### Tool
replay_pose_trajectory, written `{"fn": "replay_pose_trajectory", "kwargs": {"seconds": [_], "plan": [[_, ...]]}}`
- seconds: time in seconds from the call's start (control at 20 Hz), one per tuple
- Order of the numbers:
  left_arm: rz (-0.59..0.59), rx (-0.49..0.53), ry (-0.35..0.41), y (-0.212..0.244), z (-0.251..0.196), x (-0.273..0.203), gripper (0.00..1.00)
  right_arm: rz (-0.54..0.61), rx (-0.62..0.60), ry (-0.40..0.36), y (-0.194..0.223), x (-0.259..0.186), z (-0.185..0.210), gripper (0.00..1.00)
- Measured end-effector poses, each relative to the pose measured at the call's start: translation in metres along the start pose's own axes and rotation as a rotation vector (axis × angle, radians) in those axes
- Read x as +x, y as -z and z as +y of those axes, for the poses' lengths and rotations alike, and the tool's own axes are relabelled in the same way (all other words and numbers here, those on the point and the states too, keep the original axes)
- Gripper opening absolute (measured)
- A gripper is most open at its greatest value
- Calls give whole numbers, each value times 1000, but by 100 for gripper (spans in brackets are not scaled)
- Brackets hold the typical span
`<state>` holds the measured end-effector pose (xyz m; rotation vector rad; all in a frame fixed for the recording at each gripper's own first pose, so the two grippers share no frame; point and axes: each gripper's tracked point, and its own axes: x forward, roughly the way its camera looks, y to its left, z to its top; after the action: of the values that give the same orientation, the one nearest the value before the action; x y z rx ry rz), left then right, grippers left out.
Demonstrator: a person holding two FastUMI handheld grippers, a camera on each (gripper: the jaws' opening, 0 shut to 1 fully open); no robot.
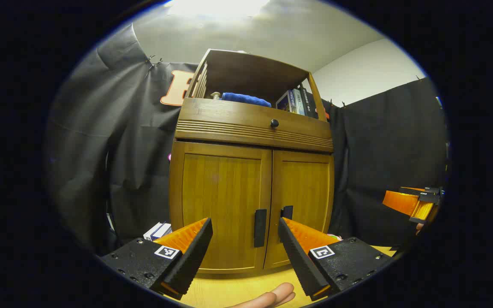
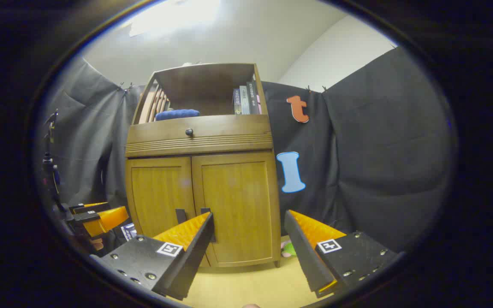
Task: Open the right door of the double-door shoe cabinet with the right hand, and open the left door with the left hand.
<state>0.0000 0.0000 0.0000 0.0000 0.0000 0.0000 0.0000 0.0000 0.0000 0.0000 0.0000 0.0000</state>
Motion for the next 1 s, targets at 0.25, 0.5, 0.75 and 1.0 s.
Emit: {"fn": "replay_pose_trajectory", "kwargs": {"seconds": [0.25, 0.5, 0.75, 1.0], "plan": [[-10, -2, -33, -3, 15, 2, 92, -6, 9, -68, 4, 3, 18, 98], [-24, 1, -42, -7, 25, 4, 95, -3, -43, -127, 6, 7, 49, 98], [-1, -4, -51, -1, 36, 10, 95, -21, -91, -126, 0, 22, 69, 98], [-24, 13, -67, -9, 51, 7, 95, 33, -112, -120, 20, 59, 77, 94]]}}
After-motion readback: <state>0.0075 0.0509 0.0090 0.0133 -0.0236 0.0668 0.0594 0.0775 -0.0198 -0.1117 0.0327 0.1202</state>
